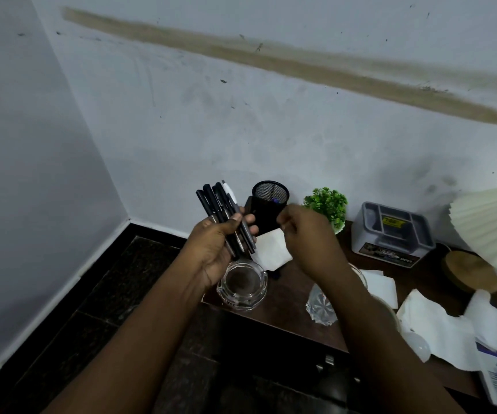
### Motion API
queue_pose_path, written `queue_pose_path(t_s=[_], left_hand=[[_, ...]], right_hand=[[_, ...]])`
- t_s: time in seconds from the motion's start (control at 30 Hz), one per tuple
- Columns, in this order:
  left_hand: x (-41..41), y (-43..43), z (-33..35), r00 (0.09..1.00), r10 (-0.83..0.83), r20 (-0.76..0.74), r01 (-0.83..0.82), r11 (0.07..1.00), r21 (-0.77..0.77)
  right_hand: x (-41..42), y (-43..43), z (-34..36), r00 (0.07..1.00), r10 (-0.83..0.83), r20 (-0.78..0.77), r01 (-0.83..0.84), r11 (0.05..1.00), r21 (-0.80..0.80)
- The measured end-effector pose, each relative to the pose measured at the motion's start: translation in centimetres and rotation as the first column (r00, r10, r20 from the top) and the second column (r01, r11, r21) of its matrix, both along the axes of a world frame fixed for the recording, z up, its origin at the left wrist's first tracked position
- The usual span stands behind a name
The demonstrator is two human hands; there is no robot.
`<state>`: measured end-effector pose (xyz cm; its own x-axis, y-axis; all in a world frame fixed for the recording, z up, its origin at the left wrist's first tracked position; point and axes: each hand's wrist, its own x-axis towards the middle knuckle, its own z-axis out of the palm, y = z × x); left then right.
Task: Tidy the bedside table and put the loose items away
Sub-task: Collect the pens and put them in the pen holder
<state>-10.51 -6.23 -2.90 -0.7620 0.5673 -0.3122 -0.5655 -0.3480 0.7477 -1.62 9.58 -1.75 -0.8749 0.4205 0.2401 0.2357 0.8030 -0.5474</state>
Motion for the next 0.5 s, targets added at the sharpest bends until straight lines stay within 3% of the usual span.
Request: queue_pose_path(t_s=[0.1,0.2,0.3,0.5], left_hand=[[-0.4,-0.6,-0.2,0.999,0.028,0.017,-0.028,1.0,0.0],[-0.7,-1.2,-0.3,0.999,0.041,0.022,-0.041,0.999,0.004],[-1.2,-1.9,-0.7,0.998,0.065,0.021,-0.064,0.998,-0.022],[-1.7,-2.7,-0.9,0.996,0.086,0.031,-0.085,0.996,-0.03]], right_hand=[[0.0,-1.4,-1.3,0.95,0.056,0.307,-0.143,0.952,0.272],[0.3,-2.3,-1.9,0.891,0.038,0.453,-0.259,0.861,0.437],[0.1,-2.0,-1.7,0.817,0.004,0.577,-0.321,0.833,0.45],[-0.5,-1.6,-1.4,0.701,0.044,0.712,-0.37,0.876,0.31]])
